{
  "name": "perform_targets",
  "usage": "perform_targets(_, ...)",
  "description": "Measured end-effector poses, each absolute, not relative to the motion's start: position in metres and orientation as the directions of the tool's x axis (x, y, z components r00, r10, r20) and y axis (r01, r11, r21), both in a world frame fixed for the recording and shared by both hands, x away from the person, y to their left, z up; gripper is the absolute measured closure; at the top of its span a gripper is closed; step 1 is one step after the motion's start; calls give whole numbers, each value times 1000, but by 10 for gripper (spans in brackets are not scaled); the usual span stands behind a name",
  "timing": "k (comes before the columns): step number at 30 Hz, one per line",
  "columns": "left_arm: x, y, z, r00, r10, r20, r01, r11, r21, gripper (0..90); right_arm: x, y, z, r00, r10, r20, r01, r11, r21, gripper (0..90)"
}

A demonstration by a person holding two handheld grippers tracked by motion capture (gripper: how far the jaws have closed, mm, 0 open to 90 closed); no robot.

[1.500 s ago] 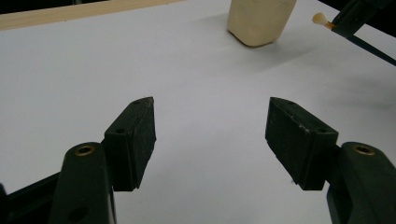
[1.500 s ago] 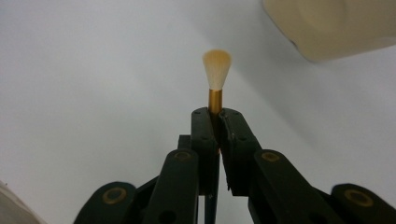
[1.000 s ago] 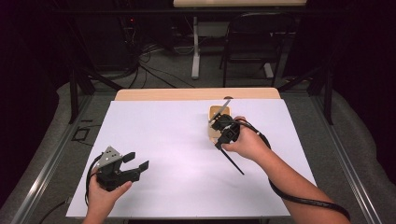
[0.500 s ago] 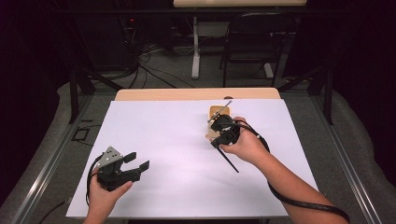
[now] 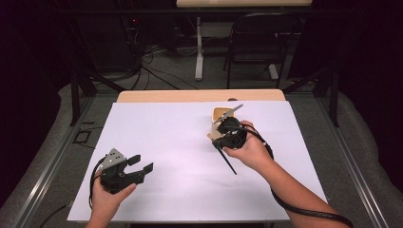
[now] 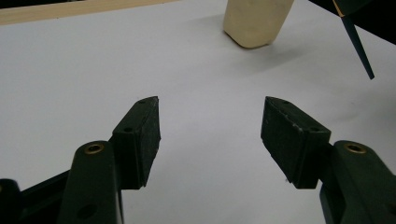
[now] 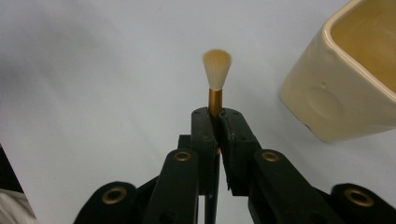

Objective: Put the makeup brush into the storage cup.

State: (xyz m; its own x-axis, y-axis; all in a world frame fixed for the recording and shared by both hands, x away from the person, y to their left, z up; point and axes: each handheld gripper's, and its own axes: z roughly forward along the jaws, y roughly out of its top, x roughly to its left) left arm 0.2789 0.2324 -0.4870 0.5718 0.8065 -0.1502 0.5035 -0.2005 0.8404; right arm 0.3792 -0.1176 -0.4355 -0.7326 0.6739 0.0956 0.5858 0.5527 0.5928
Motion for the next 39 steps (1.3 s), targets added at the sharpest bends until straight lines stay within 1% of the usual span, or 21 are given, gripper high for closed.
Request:
perform_targets(7, 280, 228, -485, 581, 797, -166, 503, -191, 843, 394, 376, -119, -439, -731, 675, 97, 570, 527, 630, 841)
perform_targets(13, 283, 217, -481, 607, 778, -159, 496, -215, 841, 407, 374, -121, -440, -725, 681, 103, 560, 496, 663, 841)
perform_targets(17, 286, 209, -479, 622, 765, -168, 496, -219, 840, 408, 371, -121, -442, -723, 681, 118, 564, 483, 669, 841)
perform_targets(22, 288, 198, -476, 639, 753, -154, 487, -242, 839, 411, 368, -121, -445, -721, 681, 132, 563, 463, 684, 841)
perform_targets(30, 294, 182, -475, 677, 713, -181, 488, -251, 836, 416, 365, -116, -445, -731, 668, 139, 555, 463, 691, 841)
perform_targets(39, 302, 167, -477, 689, 695, -208, 506, -255, 824, 430, 363, -109, -440, -743, 654, 144, 537, 453, 712, 841)
